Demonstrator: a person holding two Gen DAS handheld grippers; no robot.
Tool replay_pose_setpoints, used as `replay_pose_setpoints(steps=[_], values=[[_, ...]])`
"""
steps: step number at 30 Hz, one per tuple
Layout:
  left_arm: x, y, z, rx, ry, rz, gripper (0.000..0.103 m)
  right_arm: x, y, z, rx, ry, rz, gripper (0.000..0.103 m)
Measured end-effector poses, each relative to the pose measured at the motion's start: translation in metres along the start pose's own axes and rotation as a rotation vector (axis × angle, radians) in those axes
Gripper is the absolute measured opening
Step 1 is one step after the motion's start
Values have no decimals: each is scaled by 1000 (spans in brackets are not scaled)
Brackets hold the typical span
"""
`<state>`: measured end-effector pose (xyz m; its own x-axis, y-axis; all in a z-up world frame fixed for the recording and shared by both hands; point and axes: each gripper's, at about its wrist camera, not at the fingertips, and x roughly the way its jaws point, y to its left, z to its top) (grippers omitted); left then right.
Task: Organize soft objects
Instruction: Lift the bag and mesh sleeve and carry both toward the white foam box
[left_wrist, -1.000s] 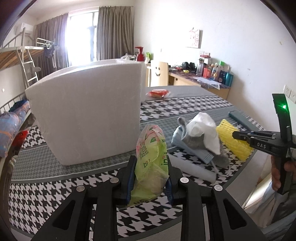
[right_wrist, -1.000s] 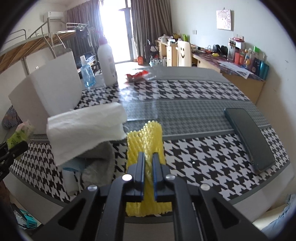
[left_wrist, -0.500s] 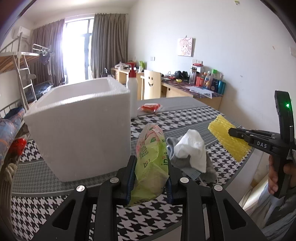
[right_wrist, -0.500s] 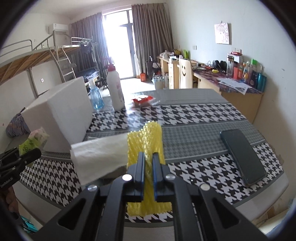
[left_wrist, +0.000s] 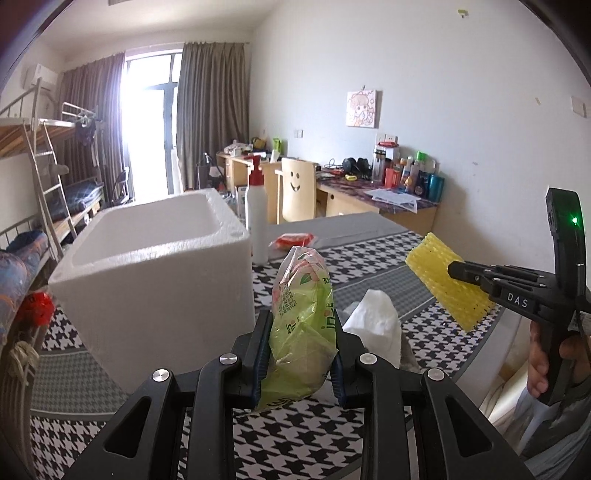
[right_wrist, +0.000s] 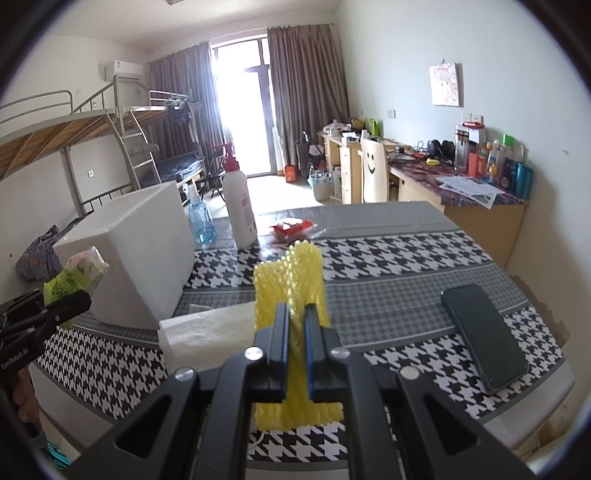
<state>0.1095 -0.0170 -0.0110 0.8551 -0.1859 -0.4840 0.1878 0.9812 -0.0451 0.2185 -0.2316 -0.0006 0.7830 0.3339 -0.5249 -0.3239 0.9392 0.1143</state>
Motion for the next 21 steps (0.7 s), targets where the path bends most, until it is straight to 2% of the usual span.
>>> replay_pose_setpoints(steps=[21], values=[[-3, 3, 31, 18, -86, 6, 29, -7, 11, 27, -8, -102, 55, 10]])
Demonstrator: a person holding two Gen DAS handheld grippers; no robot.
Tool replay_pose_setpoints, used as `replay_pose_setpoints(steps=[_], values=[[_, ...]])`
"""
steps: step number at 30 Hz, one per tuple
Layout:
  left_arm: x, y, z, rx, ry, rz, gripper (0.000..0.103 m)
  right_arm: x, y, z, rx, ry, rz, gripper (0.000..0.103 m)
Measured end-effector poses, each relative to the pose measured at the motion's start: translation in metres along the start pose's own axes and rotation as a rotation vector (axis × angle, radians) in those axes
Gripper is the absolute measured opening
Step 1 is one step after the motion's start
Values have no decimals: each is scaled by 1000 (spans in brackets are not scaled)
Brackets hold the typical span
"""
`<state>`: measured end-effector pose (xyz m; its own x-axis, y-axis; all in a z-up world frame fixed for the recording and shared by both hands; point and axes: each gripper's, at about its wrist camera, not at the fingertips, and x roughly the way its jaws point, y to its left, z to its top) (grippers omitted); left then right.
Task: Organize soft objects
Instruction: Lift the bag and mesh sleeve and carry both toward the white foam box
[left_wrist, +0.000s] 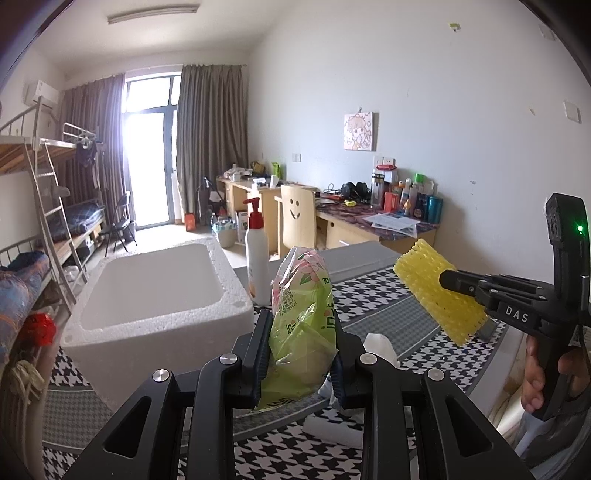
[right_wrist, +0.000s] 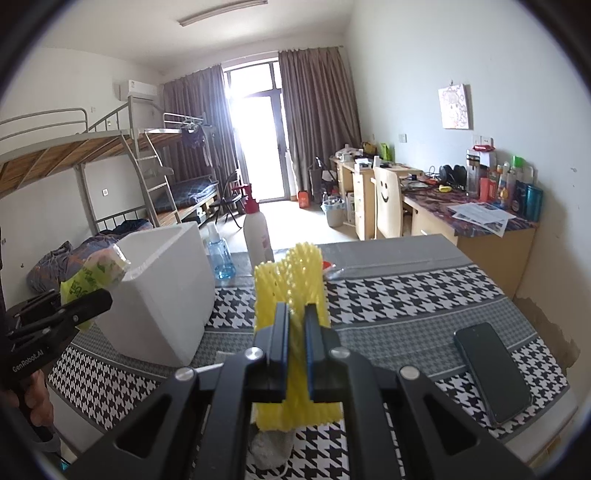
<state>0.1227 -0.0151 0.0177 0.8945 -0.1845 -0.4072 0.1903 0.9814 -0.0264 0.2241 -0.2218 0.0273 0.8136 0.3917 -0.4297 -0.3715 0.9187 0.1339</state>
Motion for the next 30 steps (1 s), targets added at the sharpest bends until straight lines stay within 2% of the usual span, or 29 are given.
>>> replay_pose_setpoints(steps=[12, 30], values=[[-7, 1, 12, 2, -56, -2, 29, -1, 8, 13, -21, -40, 17, 10], [-5, 17, 35, -15, -115, 91, 29, 10, 21, 35, -33, -77, 74, 10]])
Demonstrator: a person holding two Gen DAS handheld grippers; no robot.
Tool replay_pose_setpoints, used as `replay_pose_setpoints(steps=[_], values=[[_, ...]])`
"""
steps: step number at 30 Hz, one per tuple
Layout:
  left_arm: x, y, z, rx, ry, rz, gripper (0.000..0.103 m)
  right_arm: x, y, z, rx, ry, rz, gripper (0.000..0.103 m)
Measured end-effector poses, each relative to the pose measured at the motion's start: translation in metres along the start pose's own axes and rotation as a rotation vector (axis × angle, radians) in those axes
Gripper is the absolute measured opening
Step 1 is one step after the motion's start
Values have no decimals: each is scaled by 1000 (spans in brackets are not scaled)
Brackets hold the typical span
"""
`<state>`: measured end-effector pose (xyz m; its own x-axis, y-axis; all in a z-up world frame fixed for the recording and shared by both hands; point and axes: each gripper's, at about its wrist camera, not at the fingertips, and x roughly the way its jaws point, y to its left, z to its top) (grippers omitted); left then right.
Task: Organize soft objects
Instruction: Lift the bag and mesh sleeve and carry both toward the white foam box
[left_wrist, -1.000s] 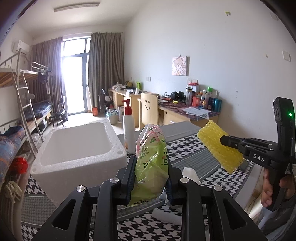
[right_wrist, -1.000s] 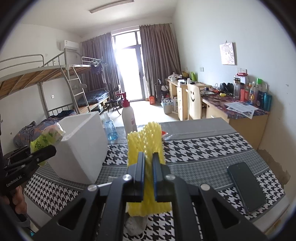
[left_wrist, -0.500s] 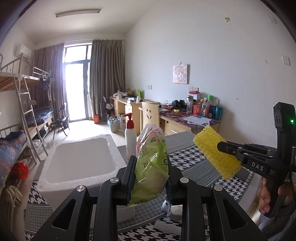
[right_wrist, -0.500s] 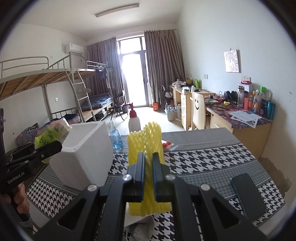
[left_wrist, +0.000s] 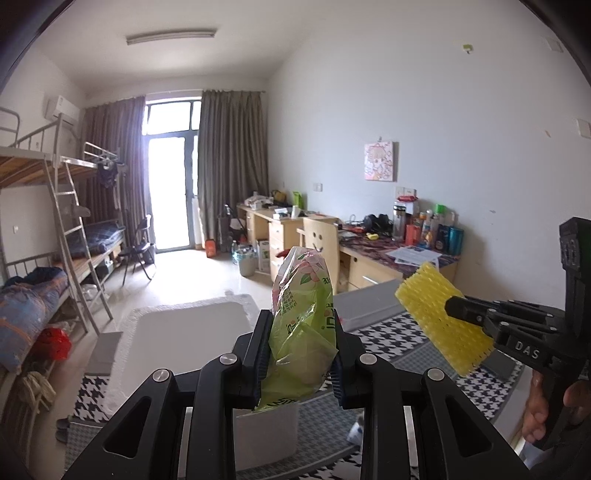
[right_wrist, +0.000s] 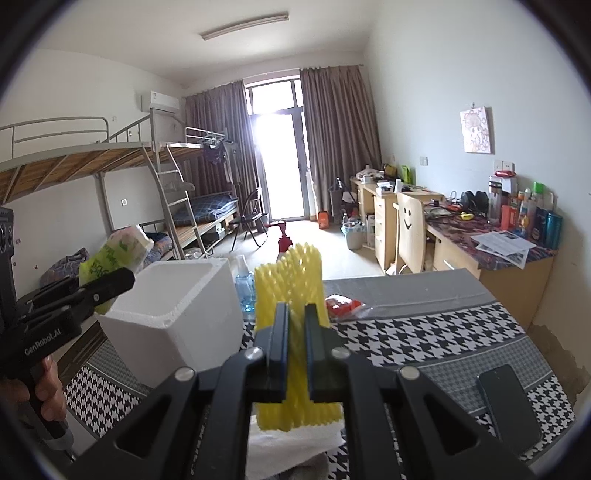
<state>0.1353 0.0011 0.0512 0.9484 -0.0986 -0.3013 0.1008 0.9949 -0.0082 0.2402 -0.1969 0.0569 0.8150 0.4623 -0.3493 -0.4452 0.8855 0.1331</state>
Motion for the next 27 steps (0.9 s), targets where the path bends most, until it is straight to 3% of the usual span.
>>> replay_pose_setpoints(steps=[27], values=[[1, 36, 11, -56, -24, 165, 29, 23, 34, 25, -40, -30, 127, 10]])
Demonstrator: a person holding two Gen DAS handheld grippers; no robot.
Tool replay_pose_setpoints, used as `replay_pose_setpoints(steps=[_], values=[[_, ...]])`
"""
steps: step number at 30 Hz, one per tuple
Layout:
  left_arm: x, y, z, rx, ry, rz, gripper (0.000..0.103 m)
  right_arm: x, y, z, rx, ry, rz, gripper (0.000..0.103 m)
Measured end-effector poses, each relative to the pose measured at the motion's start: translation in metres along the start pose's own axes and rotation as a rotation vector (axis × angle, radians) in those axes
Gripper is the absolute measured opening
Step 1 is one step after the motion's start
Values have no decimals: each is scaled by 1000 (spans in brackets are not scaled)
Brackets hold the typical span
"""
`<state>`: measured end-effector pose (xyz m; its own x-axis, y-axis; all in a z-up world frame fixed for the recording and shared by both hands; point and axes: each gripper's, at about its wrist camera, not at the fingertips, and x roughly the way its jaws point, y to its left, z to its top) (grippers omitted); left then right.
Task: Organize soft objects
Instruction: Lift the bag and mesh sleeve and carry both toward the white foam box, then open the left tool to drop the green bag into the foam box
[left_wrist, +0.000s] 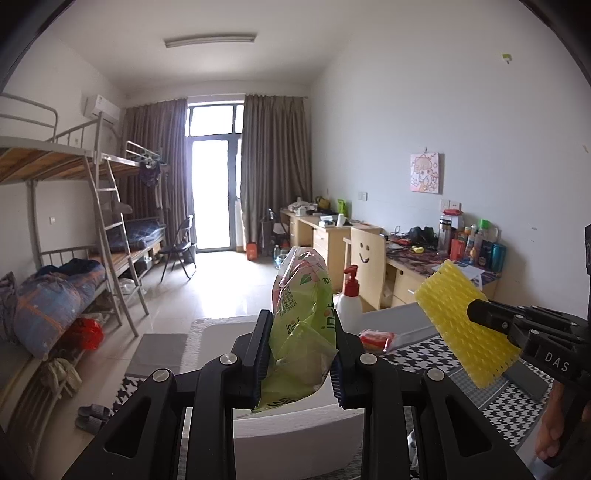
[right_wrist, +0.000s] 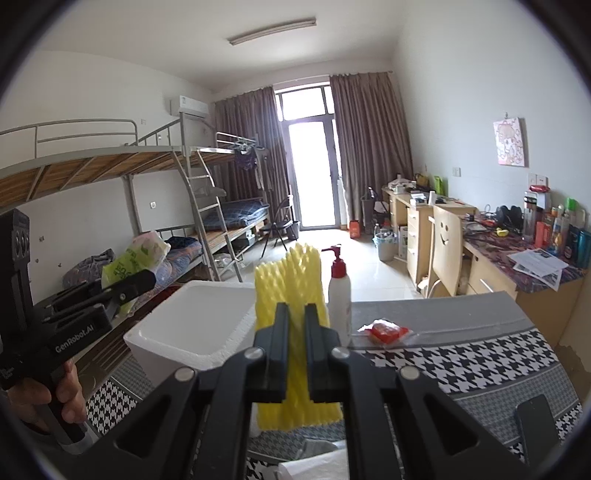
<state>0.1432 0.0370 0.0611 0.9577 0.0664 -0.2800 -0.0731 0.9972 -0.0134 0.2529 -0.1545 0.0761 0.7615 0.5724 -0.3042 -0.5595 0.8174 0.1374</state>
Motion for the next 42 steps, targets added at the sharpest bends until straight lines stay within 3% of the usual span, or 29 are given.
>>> replay_pose_setpoints(steps=[16, 23, 35, 37, 42], values=[[15, 10, 0, -17, 40, 79, 29, 26, 21, 8, -9, 42, 103, 10], [31, 18, -1, -29, 80, 80, 29, 35, 32, 14, -12, 58, 137, 10], [58, 25, -8, -44, 159, 52, 30, 46, 35, 14, -20, 82, 121, 10], [62, 27, -9, -41, 171, 51, 36, 48, 35, 14, -17, 88, 118, 10], [62, 31, -11, -40, 175, 60, 82, 51, 37, 15, -20, 95, 107, 10]])
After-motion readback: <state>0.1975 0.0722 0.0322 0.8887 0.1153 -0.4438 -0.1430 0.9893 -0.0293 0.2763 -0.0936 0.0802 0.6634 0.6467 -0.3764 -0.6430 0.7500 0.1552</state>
